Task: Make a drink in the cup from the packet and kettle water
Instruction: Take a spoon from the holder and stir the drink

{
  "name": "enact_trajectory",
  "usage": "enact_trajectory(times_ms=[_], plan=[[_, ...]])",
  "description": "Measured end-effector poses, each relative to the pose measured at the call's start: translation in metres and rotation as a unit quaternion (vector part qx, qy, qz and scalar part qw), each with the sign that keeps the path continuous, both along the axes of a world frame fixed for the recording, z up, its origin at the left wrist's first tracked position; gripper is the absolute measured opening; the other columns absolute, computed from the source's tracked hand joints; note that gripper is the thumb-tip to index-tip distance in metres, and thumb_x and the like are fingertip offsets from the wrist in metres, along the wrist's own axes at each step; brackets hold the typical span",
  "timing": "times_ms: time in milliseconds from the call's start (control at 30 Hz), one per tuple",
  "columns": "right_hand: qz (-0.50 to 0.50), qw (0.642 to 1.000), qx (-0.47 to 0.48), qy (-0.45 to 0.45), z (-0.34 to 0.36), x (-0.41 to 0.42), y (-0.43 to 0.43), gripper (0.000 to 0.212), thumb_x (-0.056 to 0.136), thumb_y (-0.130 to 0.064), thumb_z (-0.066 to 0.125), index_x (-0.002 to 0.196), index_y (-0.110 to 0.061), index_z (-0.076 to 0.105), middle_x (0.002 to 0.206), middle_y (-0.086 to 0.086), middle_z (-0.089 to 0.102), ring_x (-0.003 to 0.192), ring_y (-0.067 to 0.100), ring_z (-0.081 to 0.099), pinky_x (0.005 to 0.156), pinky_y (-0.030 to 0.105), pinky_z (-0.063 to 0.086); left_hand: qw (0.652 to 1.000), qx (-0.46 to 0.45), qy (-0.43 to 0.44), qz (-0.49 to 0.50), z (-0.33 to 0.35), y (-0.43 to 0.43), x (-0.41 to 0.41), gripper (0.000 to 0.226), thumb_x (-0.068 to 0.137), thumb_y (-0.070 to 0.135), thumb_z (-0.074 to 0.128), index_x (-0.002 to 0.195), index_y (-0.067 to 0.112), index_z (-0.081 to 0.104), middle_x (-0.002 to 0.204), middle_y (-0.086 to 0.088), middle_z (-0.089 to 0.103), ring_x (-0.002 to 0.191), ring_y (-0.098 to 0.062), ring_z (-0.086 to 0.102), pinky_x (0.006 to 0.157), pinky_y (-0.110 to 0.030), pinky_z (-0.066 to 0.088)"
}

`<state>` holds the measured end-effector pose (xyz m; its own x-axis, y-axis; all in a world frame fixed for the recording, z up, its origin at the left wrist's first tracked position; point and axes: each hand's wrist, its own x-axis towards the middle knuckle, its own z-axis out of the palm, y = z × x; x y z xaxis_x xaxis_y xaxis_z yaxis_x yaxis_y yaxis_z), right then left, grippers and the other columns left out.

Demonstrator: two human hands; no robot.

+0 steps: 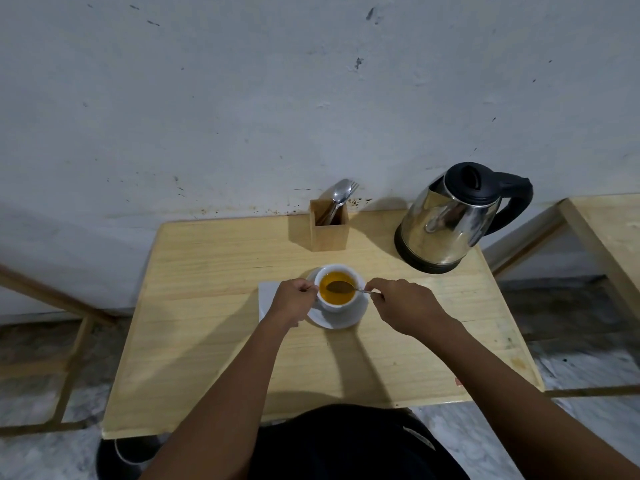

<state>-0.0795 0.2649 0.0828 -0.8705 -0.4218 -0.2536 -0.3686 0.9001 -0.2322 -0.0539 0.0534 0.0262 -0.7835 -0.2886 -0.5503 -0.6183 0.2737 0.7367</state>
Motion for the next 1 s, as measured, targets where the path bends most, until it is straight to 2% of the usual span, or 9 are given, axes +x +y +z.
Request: enact_trajectory(times_ms=[133, 300, 367, 433, 533, 633, 733, 867, 1000], plan=[[0.043, 0.994, 0.081, 0.065, 0.004, -0.007, -0.008, 0.029, 0.100, -0.033, 0.039, 0.116, -0.029, 0.063, 0.104, -0.002, 0.069, 0.087, 0.021, 0.065, 0.061, 0.027, 0.035, 1.000, 0.008, -0.002, -0.001, 0.000, -0.001, 0.000, 0.016, 0.092, 0.032, 0.055, 0.091, 0.021, 0.067, 0.075, -0.004, 0.061, 0.055, -0.022, 0.050, 0.053, -0.028, 0.043], [0.110, 0.982, 0.134, 0.081, 0.010, -0.014, -0.030, 0.024, 0.098, -0.029, 0.044, 0.101, -0.025, 0.068, 0.089, -0.002, 0.069, 0.074, 0.021, 0.062, 0.051, 0.025, 0.027, 1.000, 0.015, -0.005, -0.001, 0.001, -0.002, 0.001, 0.016, 0.093, 0.031, 0.055, 0.093, 0.022, 0.068, 0.075, -0.005, 0.061, 0.052, -0.021, 0.049, 0.051, -0.027, 0.042], [0.119, 0.976, 0.156, 0.090, 0.012, -0.018, -0.040, 0.019, 0.095, -0.023, 0.045, 0.085, -0.021, 0.062, 0.071, -0.004, 0.057, 0.062, 0.020, 0.052, 0.047, 0.025, 0.023, 1.000, 0.014, -0.005, -0.004, 0.000, -0.003, 0.000, 0.017, 0.093, 0.031, 0.055, 0.096, 0.022, 0.068, 0.082, -0.007, 0.064, 0.053, -0.023, 0.050, 0.052, -0.028, 0.044], [0.113, 0.975, 0.166, 0.095, 0.015, -0.023, -0.049, 0.019, 0.095, -0.020, 0.044, 0.079, -0.020, 0.056, 0.065, -0.004, 0.048, 0.059, 0.019, 0.048, 0.047, 0.025, 0.025, 1.000, 0.013, -0.004, -0.007, 0.000, -0.003, -0.001, 0.017, 0.092, 0.031, 0.055, 0.097, 0.022, 0.069, 0.087, -0.009, 0.068, 0.053, -0.023, 0.052, 0.056, -0.030, 0.046], [0.105, 0.973, 0.175, 0.107, 0.021, -0.032, -0.055, 0.020, 0.096, -0.017, 0.045, 0.087, -0.020, 0.063, 0.071, -0.002, 0.055, 0.061, 0.019, 0.050, 0.054, 0.027, 0.035, 1.000, 0.017, -0.003, -0.007, 0.000, -0.004, -0.002, 0.018, 0.092, 0.032, 0.056, 0.097, 0.020, 0.069, 0.090, -0.007, 0.068, 0.055, -0.020, 0.053, 0.055, -0.028, 0.046], [0.117, 0.965, 0.206, 0.114, 0.031, -0.036, -0.057, 0.018, 0.097, -0.014, 0.045, 0.098, -0.015, 0.062, 0.088, 0.002, 0.066, 0.067, 0.020, 0.052, 0.057, 0.029, 0.035, 1.000, 0.020, 0.001, -0.005, 0.000, -0.004, -0.002, 0.017, 0.092, 0.030, 0.057, 0.093, 0.018, 0.069, 0.081, -0.005, 0.064, 0.052, -0.020, 0.051, 0.051, -0.027, 0.044], [0.133, 0.961, 0.223, 0.092, 0.039, -0.039, -0.058, 0.015, 0.096, -0.015, 0.046, 0.102, -0.013, 0.060, 0.095, 0.003, 0.066, 0.075, 0.022, 0.059, 0.058, 0.030, 0.035, 1.000, 0.023, 0.000, 0.004, 0.003, -0.003, -0.001, 0.018, 0.092, 0.028, 0.056, 0.093, 0.015, 0.069, 0.073, -0.003, 0.059, 0.049, -0.017, 0.047, 0.047, -0.023, 0.040], [0.135, 0.970, 0.198, 0.046, 0.040, -0.037, -0.061, 0.012, 0.095, -0.026, 0.050, 0.097, -0.015, 0.054, 0.077, 0.000, 0.053, 0.066, 0.018, 0.049, 0.055, 0.028, 0.034, 1.000, 0.022, 0.004, 0.003, 0.002, -0.003, -0.001, 0.020, 0.093, 0.027, 0.056, 0.098, 0.013, 0.070, 0.076, -0.004, 0.061, 0.048, -0.015, 0.046, 0.046, -0.021, 0.038], [0.123, 0.974, 0.182, 0.056, 0.032, -0.034, -0.066, 0.015, 0.095, -0.026, 0.048, 0.084, -0.016, 0.049, 0.062, -0.003, 0.041, 0.051, 0.012, 0.037, 0.046, 0.025, 0.026, 1.000, 0.025, -0.004, 0.007, 0.000, -0.003, -0.002, 0.018, 0.092, 0.029, 0.057, 0.093, 0.017, 0.070, 0.079, -0.006, 0.064, 0.048, -0.018, 0.047, 0.047, -0.024, 0.040]])
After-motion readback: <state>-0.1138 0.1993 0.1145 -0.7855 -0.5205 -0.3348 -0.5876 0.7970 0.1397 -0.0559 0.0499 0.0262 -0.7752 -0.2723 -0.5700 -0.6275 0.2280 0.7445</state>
